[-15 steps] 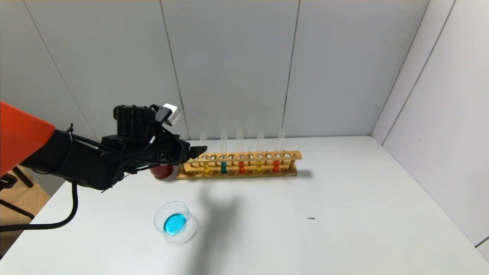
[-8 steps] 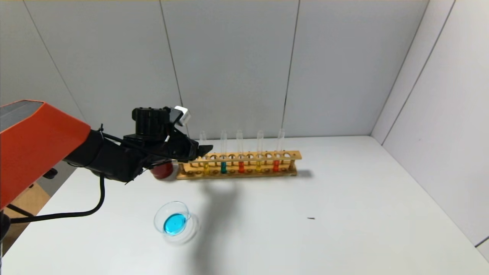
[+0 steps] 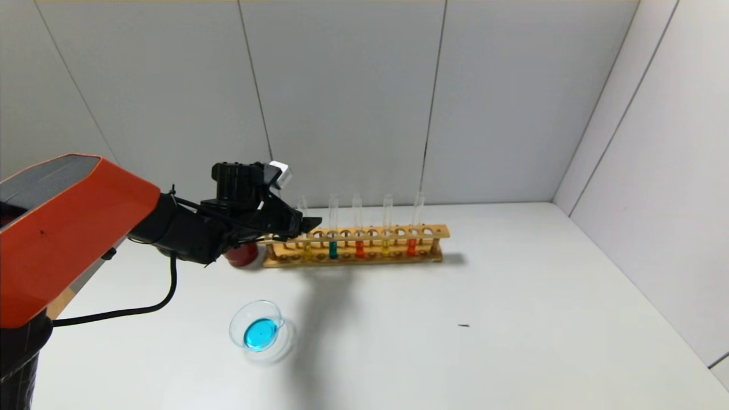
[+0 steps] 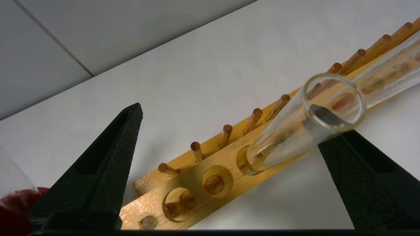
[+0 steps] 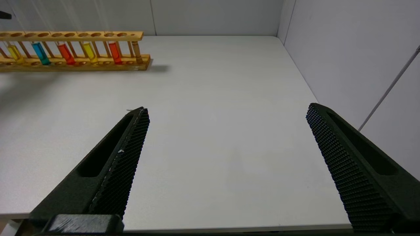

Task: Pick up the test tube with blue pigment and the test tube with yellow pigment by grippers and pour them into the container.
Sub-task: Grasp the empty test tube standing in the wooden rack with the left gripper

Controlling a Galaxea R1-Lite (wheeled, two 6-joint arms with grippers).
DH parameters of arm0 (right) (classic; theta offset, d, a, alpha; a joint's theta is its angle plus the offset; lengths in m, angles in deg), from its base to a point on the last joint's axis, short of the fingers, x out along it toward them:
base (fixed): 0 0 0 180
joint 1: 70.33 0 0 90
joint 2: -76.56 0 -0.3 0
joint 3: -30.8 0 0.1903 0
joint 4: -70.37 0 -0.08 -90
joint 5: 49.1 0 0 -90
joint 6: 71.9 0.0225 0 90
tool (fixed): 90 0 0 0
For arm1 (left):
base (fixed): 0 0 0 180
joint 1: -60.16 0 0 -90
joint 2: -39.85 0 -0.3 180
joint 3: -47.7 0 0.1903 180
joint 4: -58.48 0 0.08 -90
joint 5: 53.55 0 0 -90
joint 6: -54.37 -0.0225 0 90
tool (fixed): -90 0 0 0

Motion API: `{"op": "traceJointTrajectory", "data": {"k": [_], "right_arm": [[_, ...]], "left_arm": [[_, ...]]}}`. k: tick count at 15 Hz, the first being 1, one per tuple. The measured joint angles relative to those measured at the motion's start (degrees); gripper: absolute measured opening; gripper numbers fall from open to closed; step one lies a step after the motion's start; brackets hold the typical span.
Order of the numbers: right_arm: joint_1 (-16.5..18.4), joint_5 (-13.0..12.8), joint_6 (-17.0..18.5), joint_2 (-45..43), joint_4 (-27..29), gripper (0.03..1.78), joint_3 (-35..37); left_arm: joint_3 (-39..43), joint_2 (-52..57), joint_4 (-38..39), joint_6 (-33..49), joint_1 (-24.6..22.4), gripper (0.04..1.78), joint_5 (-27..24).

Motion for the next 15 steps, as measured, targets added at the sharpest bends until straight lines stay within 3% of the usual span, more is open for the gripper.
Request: {"op": "traceJointTrajectory", "data": {"k": [4,6,9,13,15], "right_arm": [[0.02,0.0,0.0,0.0,0.0,1.75,0.0],[0.05,0.02,0.0,0.0,0.0,1.75,0.0],[0.02,0.0,0.0,0.0,0.0,1.75,0.0],[0.02,0.0,0.0,0.0,0.0,1.75,0.0],[0.02,0.0,0.0,0.0,0.0,1.75,0.0]], "left_arm": [[-0.66,-0.77,0.01,-0.09,-0.02,1.73,0.02],[-0.68,-0.96,0.01,-0.15,0.05,1.6,0.02],[-0.68,-1.13,0.04,-0.17,0.52,1.23,0.0],[-0.55,-1.21,0.01,-0.17,0.68,0.5,-0.06],[-0.51,-1.13,0.01,-0.24,0.68,0.34,-0.17]]}}
